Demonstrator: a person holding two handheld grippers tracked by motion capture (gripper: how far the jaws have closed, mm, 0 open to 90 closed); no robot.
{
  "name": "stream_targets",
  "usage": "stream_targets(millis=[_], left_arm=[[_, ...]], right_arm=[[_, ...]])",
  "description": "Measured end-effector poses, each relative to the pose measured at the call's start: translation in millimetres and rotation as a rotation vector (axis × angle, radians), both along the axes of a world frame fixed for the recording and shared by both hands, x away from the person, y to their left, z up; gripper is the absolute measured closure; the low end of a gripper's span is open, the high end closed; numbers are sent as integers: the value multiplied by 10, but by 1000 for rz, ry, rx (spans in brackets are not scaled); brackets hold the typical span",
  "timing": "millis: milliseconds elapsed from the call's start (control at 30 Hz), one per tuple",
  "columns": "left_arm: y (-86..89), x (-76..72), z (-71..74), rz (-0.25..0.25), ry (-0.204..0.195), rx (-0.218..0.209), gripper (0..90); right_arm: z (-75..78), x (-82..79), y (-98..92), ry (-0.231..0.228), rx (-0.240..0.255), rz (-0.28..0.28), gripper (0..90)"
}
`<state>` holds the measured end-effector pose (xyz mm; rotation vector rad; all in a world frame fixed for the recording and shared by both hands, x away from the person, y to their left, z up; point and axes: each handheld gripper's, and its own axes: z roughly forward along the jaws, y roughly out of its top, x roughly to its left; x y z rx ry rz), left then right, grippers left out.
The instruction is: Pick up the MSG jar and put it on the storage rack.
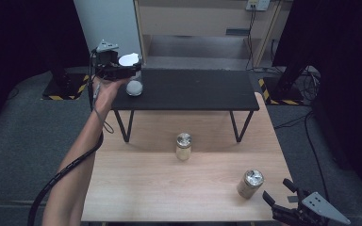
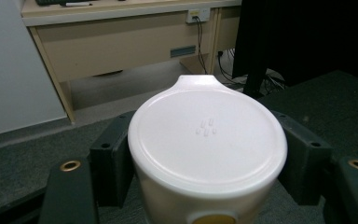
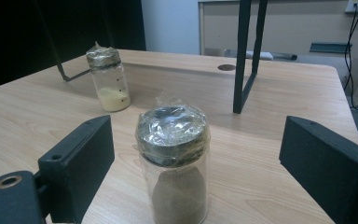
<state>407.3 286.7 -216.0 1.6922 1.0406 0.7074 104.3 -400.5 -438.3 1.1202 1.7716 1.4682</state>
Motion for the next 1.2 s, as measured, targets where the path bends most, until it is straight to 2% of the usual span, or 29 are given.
stream_targets(millis=[333,533,567,667,933,1133,1200], left_arm=[[11,-26,-46,-5,-20,-1,299],[49,-14,-44,-20,-17,-5,297],[66,-15,-59,-24,-22,-19,291],[127,-17,-79,-27,-23,-94,162],[172,-145,74,-28,-59,-115,70],[252,-281,202,-67,-90,-137,36],[268,-332,238,-83,-101,-132,35]], right_arm=[[2,-3,2,-1,-1,1,106],[0,-3,-1,-4,-1,2,106],[0,-4,-1,-4,-1,2,106],[-1,-6,-2,-5,0,1,106],[3,-5,-2,-4,-1,3,106],[4,-4,1,-5,-3,5,107],[3,-3,0,-5,-2,6,107]])
